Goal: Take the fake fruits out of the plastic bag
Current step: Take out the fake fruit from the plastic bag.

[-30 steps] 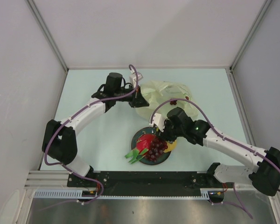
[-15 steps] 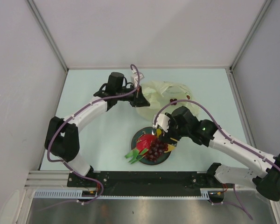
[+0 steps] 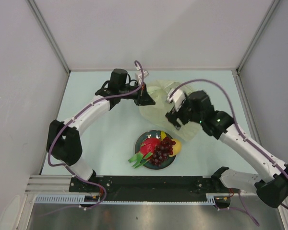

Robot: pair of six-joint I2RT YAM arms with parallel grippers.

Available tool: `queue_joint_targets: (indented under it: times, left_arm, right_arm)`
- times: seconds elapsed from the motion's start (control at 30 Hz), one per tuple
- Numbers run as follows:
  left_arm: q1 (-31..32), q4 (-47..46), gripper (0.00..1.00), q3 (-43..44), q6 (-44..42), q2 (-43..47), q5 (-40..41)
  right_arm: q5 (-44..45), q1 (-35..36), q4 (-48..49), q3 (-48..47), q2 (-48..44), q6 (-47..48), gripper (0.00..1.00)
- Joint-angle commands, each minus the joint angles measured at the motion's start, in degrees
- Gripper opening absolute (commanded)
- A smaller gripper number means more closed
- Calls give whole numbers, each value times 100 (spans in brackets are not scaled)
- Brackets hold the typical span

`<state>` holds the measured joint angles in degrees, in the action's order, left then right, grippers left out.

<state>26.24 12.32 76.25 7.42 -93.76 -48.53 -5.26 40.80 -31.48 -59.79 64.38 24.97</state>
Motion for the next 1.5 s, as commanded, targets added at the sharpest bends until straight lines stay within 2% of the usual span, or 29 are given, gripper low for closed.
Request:
queue_joint_targets:
  times: [0.0, 0.03, 0.23, 0.33, 0.4, 0.43, 0.5, 0.63, 0.73, 0.83, 0.93, 1.0, 1.23, 1.47]
  left_arm:
    - [-14, 297, 0, 320, -303, -2, -350]
    - [-5, 341, 0, 321, -303, -2, -350]
    - [-14, 403, 0, 224, -329, 199, -315]
    - [-5, 570, 1, 241, -416, 287, -306]
    - [-14, 614, 0, 250, -426, 323, -315]
    - [-14, 631, 0, 233, -408, 332, -315]
    - [-14, 579, 0, 163, -277, 358, -315]
    - [-14, 377, 0, 109, -57, 419, -306]
    - [-14, 429, 0, 206, -65, 419, -306]
    - [-14, 473, 0, 320, -83, 367, -341]
    - [-14, 491, 0, 356, -109, 332, -332]
    - [-5, 482, 0, 312, -101, 340, -341]
    - [-14, 491, 0, 189, -92, 340, -341]
    - [-5, 596, 0, 145, -171, 261, -350]
  right_arm:
    - [-721, -1063, 609, -946, 73, -1458, 82]
    - [-783, -1169, 591, -1008, 179, -1564, 80]
    - [-626, -1460, 467, -1114, 926, -836, 63]
    - [-993, -1487, 748, -1114, 910, -591, 45]
    - [-1135, -1391, 889, -1105, 805, -117, 38]
    - [-848, -1060, 925, -1096, 743, 67, 37]
    - [-583, -829, 1021, -1088, 646, 341, 36]
    - [-844, -801, 584, -1087, 891, 385, 27]
    - [-1169, -871, 170, -1009, 1217, 770, 29]
    - [-830, -933, 142, -947, 1629, 1123, 29]
    - [-180, -1118, 554, -956, 2121, 1316, 26]
    - [294, -1223, 994, -973, 2524, 1361, 29]
    - [341, -1662, 1399, -1456, 3562, 1089, 31]
    - [341, -1944, 1610, -1904, 4441, 834, 48]
